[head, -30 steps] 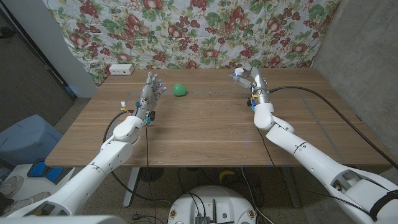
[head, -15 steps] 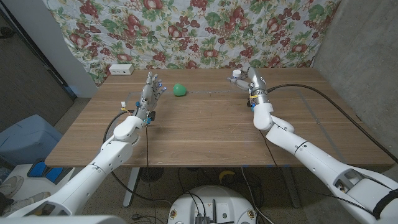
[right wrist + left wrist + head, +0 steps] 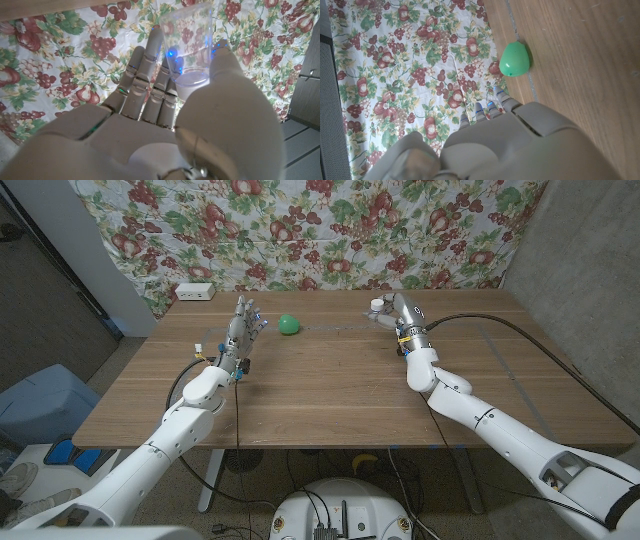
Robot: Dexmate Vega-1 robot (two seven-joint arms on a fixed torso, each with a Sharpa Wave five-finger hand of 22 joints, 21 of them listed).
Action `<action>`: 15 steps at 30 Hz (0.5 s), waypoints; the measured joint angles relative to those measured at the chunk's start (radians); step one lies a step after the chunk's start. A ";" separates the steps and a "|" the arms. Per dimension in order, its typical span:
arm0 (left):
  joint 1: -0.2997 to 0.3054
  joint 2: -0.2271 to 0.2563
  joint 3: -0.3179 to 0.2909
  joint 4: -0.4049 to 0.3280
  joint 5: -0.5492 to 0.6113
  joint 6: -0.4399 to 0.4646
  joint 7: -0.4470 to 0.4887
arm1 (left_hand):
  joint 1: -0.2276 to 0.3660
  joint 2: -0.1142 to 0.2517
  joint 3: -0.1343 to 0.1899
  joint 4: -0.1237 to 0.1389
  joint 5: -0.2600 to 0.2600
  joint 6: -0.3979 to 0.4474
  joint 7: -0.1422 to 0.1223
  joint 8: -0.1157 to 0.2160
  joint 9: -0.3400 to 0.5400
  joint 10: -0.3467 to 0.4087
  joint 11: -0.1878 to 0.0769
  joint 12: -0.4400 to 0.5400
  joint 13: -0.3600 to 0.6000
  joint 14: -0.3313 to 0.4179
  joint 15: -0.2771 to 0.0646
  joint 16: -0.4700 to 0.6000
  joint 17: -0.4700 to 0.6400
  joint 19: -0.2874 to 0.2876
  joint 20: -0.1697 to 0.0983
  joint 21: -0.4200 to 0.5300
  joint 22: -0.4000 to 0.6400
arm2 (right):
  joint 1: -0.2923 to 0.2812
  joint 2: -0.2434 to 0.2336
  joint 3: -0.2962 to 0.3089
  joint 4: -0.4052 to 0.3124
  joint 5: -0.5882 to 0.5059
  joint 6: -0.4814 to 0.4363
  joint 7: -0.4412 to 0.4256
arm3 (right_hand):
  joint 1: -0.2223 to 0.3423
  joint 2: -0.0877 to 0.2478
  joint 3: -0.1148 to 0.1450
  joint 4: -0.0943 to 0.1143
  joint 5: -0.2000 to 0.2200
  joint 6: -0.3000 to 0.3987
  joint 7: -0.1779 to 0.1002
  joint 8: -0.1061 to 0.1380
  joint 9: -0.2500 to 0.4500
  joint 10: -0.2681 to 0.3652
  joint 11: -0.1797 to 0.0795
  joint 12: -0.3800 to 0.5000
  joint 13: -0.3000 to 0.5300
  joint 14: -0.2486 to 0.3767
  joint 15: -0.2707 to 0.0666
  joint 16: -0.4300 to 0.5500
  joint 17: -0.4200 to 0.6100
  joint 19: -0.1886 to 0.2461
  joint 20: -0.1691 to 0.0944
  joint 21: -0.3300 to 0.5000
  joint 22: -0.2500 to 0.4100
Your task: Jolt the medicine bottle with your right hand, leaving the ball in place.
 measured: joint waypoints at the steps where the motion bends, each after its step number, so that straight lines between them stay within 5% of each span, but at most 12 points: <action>1: 0.000 0.000 0.000 0.000 0.000 0.000 0.000 | 0.000 0.000 0.000 0.000 0.000 0.000 0.000 0.000 0.000 0.000 0.000 0.000 0.000 0.000 0.000 0.000 0.000 0.000 0.000 0.000 0.000 | 0.001 -0.001 -0.004 0.000 -0.003 -0.004 0.002 | 0.000 0.000 0.000 0.000 0.000 0.000 0.000 0.000 0.000 0.000 0.000 0.000 0.000 0.000 0.000 0.000 0.000 0.000 0.000 0.000 0.000; 15: 0.007 0.005 -0.004 -0.006 -0.001 -0.001 0.000 | 0.000 0.000 0.000 0.000 0.000 0.000 0.000 0.000 0.000 0.000 0.000 0.000 0.000 0.000 0.000 0.000 0.000 0.000 0.000 0.000 0.000 | 0.013 -0.006 -0.040 0.007 -0.032 -0.060 0.031 | 0.000 0.000 0.000 0.000 0.000 0.000 0.000 0.000 0.000 0.004 0.004 0.000 0.000 0.000 0.000 -0.001 0.001 -0.006 0.006 0.008 0.000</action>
